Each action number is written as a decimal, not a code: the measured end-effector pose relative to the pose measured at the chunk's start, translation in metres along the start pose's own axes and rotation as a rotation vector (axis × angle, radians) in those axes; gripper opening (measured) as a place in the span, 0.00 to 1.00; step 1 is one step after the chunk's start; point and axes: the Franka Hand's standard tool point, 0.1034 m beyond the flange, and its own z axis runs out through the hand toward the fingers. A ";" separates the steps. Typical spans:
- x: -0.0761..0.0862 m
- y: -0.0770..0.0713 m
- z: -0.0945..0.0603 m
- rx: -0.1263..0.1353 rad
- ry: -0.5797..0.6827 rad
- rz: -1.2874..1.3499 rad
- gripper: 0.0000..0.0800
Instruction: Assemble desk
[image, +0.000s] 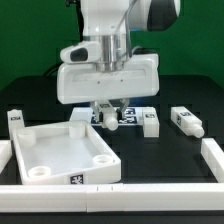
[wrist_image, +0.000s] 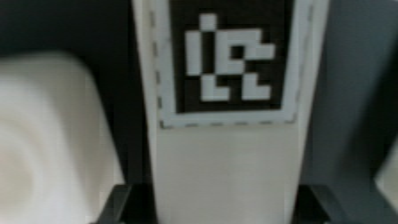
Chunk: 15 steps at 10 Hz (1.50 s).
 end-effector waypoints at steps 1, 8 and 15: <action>-0.002 -0.003 0.004 0.003 -0.008 0.005 0.36; -0.005 -0.001 -0.005 0.041 -0.051 0.047 0.62; 0.060 0.009 -0.017 0.093 -0.070 -0.129 0.81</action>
Offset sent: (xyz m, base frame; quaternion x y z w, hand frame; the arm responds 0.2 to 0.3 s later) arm 0.0000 0.0000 0.0000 0.0000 0.0000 0.0000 1.0000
